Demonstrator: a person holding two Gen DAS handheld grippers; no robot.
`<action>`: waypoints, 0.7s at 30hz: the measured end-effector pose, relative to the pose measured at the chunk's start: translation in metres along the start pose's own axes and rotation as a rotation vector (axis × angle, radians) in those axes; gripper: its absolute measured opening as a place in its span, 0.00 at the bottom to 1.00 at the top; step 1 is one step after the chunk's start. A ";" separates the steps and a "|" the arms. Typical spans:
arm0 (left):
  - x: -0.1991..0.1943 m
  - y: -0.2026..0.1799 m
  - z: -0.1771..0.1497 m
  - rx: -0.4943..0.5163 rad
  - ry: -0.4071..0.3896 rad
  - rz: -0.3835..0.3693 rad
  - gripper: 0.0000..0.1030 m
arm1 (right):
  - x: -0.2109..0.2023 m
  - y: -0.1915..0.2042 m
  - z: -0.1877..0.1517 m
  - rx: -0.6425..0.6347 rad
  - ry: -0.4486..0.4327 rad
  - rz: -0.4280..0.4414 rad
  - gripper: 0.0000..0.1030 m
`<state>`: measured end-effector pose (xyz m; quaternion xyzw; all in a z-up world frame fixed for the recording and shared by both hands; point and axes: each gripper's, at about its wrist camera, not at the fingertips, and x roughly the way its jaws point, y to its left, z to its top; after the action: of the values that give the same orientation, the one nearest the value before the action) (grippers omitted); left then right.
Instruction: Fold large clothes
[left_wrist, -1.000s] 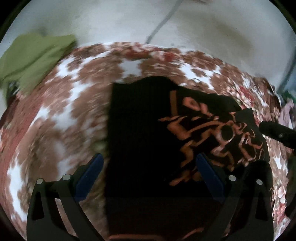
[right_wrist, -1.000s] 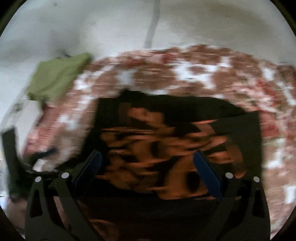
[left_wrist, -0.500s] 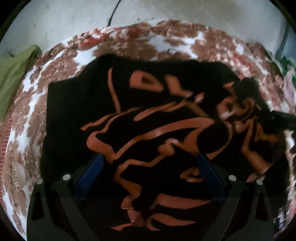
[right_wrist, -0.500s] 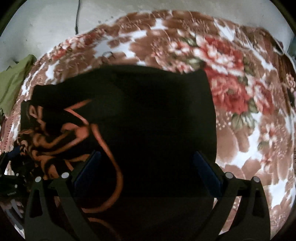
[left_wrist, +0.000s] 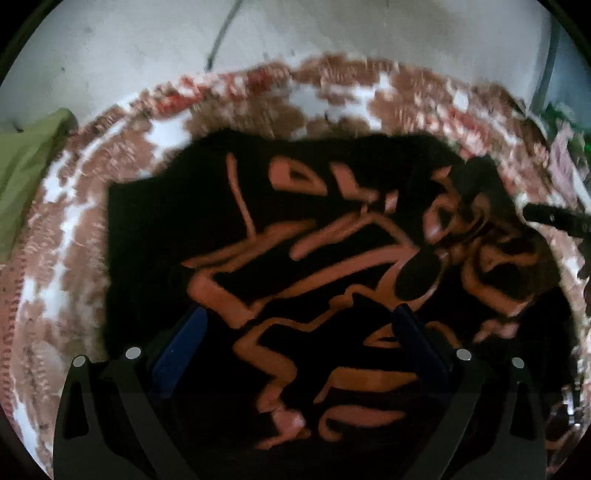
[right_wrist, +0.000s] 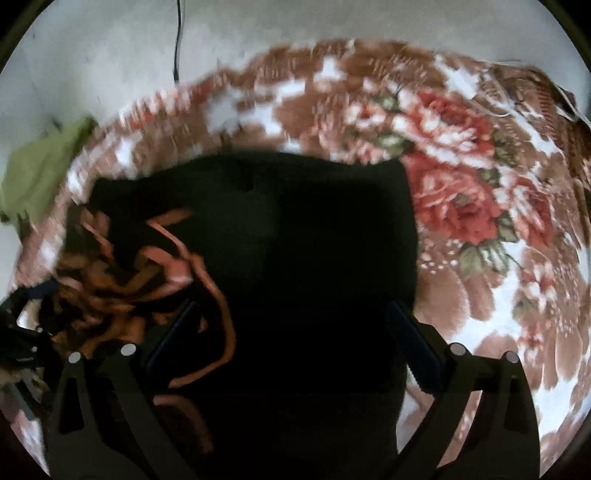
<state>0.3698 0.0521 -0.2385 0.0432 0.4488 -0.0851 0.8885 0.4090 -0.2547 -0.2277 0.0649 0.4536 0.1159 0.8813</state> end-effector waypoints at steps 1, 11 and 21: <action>-0.015 0.005 -0.001 -0.006 -0.014 0.003 0.95 | -0.010 -0.001 -0.004 0.009 -0.001 -0.005 0.96; -0.093 0.050 -0.094 -0.040 0.129 0.092 0.95 | -0.072 0.004 -0.095 -0.081 0.106 -0.088 0.95; -0.139 0.056 -0.212 -0.079 0.281 0.094 0.95 | -0.116 0.006 -0.206 -0.195 0.256 -0.177 0.95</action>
<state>0.1326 0.1554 -0.2524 0.0408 0.5692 -0.0186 0.8210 0.1748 -0.2773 -0.2548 -0.0764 0.5527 0.0886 0.8251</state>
